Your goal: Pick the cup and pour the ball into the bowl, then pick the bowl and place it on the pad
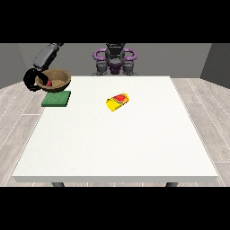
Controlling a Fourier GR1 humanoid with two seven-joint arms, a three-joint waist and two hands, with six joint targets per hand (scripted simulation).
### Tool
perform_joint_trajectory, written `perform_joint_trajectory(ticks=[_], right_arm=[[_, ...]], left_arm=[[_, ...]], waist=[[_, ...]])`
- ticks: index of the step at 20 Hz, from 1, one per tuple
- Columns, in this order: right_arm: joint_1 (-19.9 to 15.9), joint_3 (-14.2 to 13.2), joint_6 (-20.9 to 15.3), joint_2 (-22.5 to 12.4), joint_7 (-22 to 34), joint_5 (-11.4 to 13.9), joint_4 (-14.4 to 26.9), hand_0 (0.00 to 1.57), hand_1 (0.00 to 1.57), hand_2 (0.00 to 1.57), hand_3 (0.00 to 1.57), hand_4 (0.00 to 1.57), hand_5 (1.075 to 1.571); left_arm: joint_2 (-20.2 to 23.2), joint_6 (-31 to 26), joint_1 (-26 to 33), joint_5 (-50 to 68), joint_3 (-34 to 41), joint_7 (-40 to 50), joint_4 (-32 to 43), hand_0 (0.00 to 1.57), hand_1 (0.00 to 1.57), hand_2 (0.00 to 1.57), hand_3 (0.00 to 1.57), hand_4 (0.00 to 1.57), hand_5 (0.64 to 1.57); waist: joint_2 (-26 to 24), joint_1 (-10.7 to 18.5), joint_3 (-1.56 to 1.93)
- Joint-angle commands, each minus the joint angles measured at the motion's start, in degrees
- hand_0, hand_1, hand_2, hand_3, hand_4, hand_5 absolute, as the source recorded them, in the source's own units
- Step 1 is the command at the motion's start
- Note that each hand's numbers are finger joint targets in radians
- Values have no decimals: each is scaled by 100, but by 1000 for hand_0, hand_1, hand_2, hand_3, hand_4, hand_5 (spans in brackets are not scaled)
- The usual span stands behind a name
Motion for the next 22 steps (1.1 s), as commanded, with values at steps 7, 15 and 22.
perform_joint_trajectory(ticks=[7, 15, 22], right_arm=[[-158, -302, 104, -257, -741, -43, 616, 1571, 1571, 1571, 660, 1180, 1563], [-271, -732, -302, -1046, -685, -190, 1163, 1527, 1527, 1332, 916, 0, 1548], [-726, -853, 109, -1355, -546, -337, 1128, 253, 253, 350, 61, 0, 1428]], left_arm=[[362, 163, -333, 454, 1, 325, -742, 0, 0, 0, 0, 0, 1571], [342, 637, -138, 722, 1, 621, -1821, 0, 0, 0, 0, 0, 1566], [659, 810, -95, 935, 261, 687, -2047, 0, 0, 0, 0, 0, 1564]], waist=[[827, 277, 5], [1159, 421, 12], [1309, 183, 5]])
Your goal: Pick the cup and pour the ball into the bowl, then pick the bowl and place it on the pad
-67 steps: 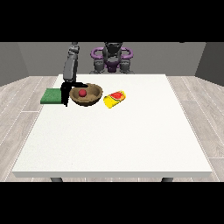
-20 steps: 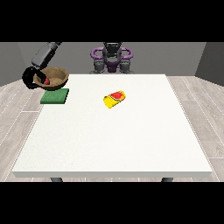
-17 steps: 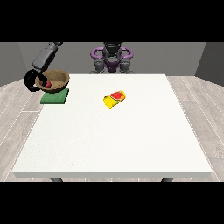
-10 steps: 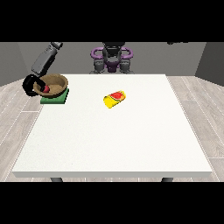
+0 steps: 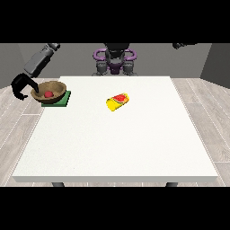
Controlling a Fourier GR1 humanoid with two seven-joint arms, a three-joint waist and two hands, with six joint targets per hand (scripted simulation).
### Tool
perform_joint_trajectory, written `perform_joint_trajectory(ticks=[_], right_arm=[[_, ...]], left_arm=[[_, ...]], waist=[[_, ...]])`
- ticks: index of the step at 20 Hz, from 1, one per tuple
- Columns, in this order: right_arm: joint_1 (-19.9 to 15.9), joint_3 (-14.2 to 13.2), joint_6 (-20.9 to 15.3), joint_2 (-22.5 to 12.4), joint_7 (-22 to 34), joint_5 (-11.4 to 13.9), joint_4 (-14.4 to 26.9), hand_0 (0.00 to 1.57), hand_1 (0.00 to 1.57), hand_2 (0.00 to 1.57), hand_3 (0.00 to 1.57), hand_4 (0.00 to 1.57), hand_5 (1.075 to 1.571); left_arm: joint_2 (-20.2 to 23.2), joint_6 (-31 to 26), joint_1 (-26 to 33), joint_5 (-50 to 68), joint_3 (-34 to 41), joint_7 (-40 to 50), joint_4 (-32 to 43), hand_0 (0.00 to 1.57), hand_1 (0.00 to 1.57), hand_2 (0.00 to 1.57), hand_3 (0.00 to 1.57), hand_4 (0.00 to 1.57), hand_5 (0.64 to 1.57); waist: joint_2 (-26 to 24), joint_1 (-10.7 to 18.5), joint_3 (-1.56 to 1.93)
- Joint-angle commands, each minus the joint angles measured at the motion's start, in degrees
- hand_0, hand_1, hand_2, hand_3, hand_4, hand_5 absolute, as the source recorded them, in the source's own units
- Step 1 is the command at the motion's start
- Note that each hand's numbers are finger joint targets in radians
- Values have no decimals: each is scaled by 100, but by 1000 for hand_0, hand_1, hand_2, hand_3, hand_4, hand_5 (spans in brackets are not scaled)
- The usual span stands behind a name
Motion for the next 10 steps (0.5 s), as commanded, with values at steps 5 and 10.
perform_joint_trajectory(ticks=[5, 10], right_arm=[[-421, -139, 202, -274, 422, -154, 90, 385, 385, 301, 207, 0, 1432], [-516, -30, 1049, -522, 916, -231, -236, 379, 379, 120, 409, 315, 1374]], left_arm=[[111, 167, 198, 329, 91, 209, -289, 0, 0, 0, 0, 0, 1566], [-267, -143, 757, 92, -99, 14, 280, 0, 0, 0, 0, 0, 1566]], waist=[[-38, -71, -6], [-974, -239, -24]])
